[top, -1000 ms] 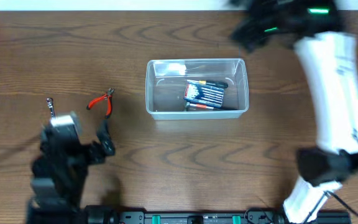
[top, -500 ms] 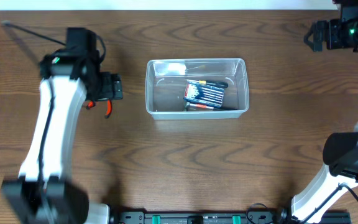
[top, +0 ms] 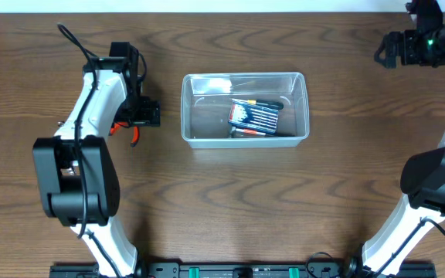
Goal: Pack container
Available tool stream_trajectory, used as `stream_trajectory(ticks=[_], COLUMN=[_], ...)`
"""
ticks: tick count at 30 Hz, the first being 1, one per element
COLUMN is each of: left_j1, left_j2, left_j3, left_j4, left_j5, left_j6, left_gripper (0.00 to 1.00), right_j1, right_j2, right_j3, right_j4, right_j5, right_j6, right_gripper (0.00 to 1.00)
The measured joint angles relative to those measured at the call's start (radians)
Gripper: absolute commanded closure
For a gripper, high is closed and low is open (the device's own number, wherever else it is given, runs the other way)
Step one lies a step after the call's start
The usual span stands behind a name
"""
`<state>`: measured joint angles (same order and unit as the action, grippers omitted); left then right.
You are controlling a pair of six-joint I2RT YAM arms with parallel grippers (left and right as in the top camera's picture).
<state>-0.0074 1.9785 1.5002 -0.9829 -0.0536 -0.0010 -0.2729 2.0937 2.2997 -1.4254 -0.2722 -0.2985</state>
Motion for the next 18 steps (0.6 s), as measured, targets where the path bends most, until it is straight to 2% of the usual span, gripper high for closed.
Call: stream_trajectory(ticks=[13, 18], left_j1=[0.016, 0.045], left_j2=[0.045, 0.045], left_j3=[-0.010, -0.069], left_j4=[0.109, 0.133], left_j5=[0.029, 0.054], left_j6=[0.035, 0.040], left_gripper=[0.02, 0.02], right_j1=[0.000, 0.000], right_j2=[0.000, 0.000], right_j3=[0.000, 0.000], right_j4=[0.000, -0.001], right_j5=[0.011, 0.011], right_j6=[0.000, 0.000], right_gripper=[0.01, 0.01])
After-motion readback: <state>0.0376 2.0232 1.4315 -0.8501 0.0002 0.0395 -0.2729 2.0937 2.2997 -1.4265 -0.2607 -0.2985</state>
